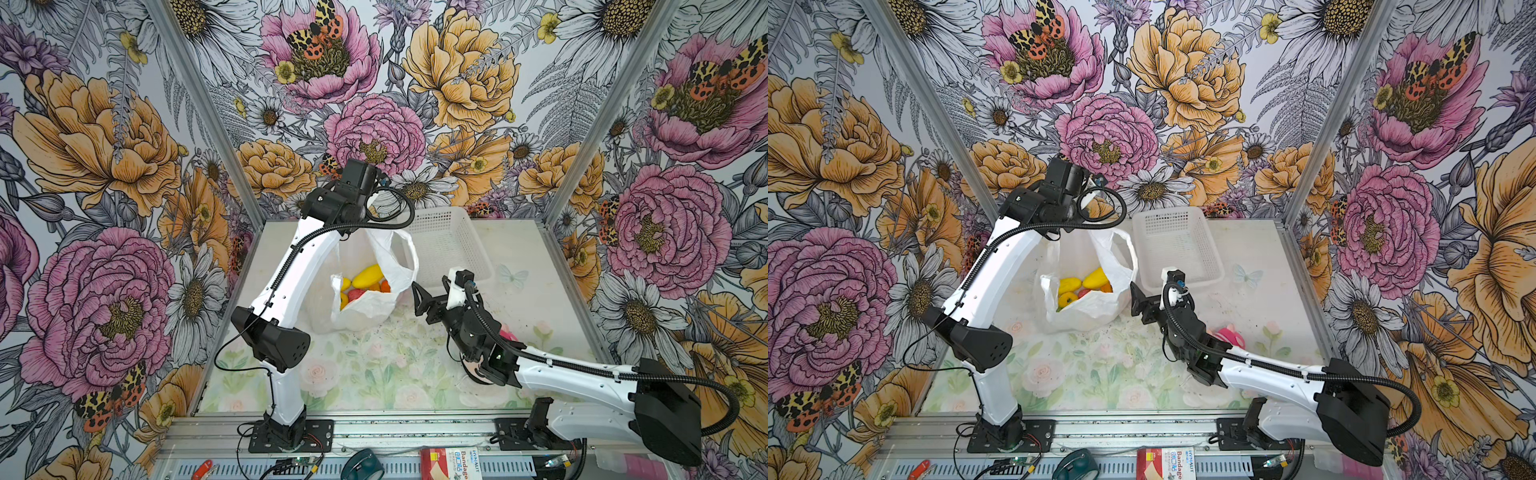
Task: Untie the knot of the plastic bag and take out the fruit
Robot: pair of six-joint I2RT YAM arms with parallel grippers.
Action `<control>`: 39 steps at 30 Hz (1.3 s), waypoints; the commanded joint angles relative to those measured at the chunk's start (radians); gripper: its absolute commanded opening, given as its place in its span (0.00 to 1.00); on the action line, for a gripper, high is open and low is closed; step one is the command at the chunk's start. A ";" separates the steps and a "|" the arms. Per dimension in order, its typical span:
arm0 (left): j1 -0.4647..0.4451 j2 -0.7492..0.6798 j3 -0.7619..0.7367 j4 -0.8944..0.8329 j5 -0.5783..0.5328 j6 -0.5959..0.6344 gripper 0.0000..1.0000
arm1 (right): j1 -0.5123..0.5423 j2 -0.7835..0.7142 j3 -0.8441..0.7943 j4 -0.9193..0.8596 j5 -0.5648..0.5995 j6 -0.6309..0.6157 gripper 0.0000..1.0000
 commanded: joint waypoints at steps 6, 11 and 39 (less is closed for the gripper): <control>-0.019 -0.051 0.061 0.074 -0.034 0.009 0.00 | -0.013 0.036 0.111 -0.130 -0.098 -0.076 0.99; -0.120 -0.154 -0.065 0.084 -0.118 0.003 0.00 | -0.016 0.021 0.102 -0.132 -0.100 -0.088 0.99; -0.130 -0.554 -0.997 0.480 0.520 -0.129 0.00 | -0.013 -0.183 0.084 -0.354 -0.150 -0.235 0.99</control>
